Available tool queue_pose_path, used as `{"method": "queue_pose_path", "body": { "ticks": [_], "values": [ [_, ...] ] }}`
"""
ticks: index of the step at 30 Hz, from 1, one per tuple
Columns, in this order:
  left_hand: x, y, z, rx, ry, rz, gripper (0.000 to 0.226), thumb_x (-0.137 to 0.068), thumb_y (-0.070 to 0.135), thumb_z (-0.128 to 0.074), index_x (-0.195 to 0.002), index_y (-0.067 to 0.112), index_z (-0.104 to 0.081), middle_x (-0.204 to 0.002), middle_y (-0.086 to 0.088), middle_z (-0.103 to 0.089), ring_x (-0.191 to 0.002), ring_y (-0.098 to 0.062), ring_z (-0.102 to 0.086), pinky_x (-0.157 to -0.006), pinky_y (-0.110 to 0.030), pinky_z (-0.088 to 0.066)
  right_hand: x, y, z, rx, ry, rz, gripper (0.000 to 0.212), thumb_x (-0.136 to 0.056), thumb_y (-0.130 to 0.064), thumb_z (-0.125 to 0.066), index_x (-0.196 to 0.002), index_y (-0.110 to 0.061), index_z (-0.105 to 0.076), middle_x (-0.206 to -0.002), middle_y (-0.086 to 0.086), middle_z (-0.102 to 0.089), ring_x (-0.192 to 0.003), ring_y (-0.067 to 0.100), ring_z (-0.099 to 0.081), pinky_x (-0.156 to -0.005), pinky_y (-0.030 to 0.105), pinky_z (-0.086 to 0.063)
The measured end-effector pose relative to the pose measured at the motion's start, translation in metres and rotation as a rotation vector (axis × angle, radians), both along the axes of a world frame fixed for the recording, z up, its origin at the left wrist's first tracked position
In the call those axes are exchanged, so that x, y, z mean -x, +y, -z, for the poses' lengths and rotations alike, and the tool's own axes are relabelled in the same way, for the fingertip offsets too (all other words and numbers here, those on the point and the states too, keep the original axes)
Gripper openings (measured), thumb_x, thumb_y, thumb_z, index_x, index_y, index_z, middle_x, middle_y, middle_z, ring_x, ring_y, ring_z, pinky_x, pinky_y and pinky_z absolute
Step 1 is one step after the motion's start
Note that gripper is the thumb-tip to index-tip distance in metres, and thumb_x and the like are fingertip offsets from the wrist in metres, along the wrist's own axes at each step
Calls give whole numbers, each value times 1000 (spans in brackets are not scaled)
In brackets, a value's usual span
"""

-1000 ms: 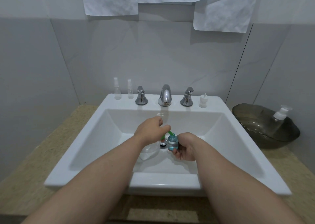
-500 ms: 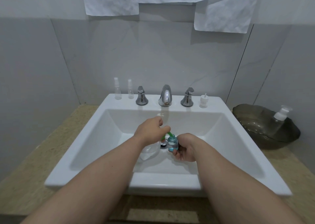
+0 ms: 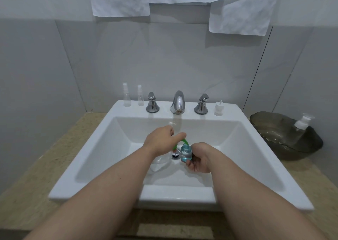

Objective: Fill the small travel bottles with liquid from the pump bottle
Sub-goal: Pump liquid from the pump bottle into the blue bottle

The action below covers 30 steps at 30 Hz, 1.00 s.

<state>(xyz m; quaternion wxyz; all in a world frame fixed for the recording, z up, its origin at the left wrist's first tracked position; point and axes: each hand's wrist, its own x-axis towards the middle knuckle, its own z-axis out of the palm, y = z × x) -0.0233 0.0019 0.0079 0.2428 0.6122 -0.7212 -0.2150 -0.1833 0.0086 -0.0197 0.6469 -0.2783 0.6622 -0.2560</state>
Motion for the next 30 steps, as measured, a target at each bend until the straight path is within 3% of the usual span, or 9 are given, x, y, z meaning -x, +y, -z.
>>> {"method": "queue_pose_path", "body": {
  "ticks": [30],
  "values": [
    [0,-7,6,2,63,-3,33,-88,43,-60,-76,22,-37,-73,7,-46,-66,-19,-40,-63,-36,-36,-3,5,-5,16,-15,-4,41,-97,-2,-26,-90,-8,-66,-72,12,-62,-42,13,-45,-45,20,-35]
  ]
}}
